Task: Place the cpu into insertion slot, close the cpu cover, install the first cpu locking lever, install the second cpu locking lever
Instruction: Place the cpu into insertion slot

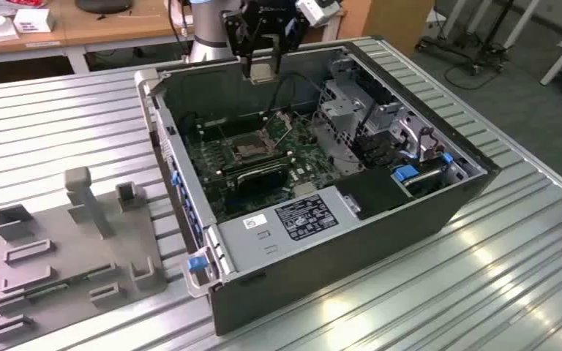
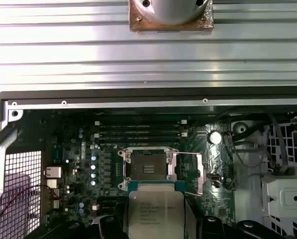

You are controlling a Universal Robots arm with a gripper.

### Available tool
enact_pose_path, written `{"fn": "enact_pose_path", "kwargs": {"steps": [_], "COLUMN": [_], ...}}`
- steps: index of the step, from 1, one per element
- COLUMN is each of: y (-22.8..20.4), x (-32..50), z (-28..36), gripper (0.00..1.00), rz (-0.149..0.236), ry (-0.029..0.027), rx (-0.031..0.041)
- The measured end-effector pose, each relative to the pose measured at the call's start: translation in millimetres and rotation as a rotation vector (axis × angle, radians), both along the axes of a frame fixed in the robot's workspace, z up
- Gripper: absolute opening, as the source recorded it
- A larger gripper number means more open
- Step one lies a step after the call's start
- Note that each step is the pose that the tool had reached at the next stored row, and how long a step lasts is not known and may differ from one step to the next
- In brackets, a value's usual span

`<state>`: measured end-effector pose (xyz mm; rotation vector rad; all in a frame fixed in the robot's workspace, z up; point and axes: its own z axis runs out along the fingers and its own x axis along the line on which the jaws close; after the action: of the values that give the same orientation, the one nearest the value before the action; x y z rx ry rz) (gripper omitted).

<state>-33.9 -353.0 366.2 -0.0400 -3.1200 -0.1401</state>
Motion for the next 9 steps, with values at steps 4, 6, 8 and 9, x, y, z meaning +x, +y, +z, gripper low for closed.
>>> {"fn": "enact_pose_path", "kwargs": {"steps": [4,6,8,9], "y": [0.0,0.0,0.0,0.0], "x": [-0.8,-0.8,-0.8,-0.8], "z": [0.0,-0.4,-0.7,-0.8], "gripper": [0.54,0.54,0.54,0.54], "rz": [0.000,0.000,0.000,0.000], "ry": [0.0001,0.0000,0.0001,0.0001], "rx": [-0.0001,0.0000,-0.0002,-0.0001]}}
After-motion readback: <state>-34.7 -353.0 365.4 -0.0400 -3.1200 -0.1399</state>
